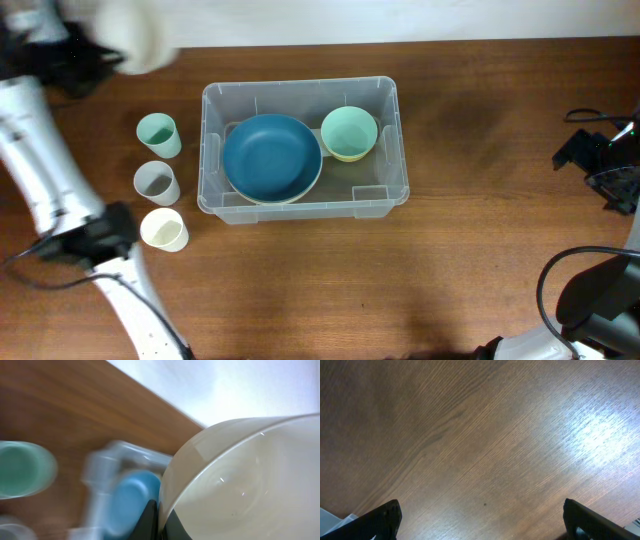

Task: Pack container
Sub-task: 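Carry the white bowl over the container and lower onto green bowl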

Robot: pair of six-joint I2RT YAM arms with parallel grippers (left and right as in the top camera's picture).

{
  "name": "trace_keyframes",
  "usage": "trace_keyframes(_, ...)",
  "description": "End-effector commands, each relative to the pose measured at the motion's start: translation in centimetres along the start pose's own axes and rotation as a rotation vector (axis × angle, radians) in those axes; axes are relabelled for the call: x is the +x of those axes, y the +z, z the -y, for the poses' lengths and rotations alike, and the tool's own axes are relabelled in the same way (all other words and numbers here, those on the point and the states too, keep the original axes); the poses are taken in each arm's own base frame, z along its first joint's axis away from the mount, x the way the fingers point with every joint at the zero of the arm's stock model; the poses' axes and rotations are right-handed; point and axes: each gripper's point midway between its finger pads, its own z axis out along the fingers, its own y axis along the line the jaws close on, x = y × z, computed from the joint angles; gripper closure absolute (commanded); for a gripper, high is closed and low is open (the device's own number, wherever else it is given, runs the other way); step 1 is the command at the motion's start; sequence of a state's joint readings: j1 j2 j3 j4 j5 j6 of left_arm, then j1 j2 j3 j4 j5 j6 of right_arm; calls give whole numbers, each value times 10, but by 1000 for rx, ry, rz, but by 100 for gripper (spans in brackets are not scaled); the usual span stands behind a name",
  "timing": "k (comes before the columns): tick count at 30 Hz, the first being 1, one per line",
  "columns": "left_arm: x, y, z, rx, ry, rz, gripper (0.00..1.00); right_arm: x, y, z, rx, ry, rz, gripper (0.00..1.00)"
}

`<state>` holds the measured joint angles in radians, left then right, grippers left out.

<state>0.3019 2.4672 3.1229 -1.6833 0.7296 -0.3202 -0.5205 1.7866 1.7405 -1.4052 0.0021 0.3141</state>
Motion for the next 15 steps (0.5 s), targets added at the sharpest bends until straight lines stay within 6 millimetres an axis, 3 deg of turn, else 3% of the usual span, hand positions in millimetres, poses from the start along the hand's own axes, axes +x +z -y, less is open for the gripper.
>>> trace_keyframes(1,51,43,70,-40,214,-83,99,0,-3,2,-1,12,9,1)
trace_keyframes(3,87,77,97,-144,338,-115,99,0,-3,2,-1,12,9,1)
trace_keyframes(7,137,113,128,-299,520,-121,99,0,-3,2,-1,12,9,1)
trace_keyframes(10,172,143,150,-290,593,-166,99,0,-3,2,-1,12,9,1)
trace_keyframes(12,186,162,152,-288,601,-195,99,0,-3,2,-1,12,9,1)
trace_keyframes(15,192,186,136,-321,564,-234,99,0,-3,2,-1,12,9,1)
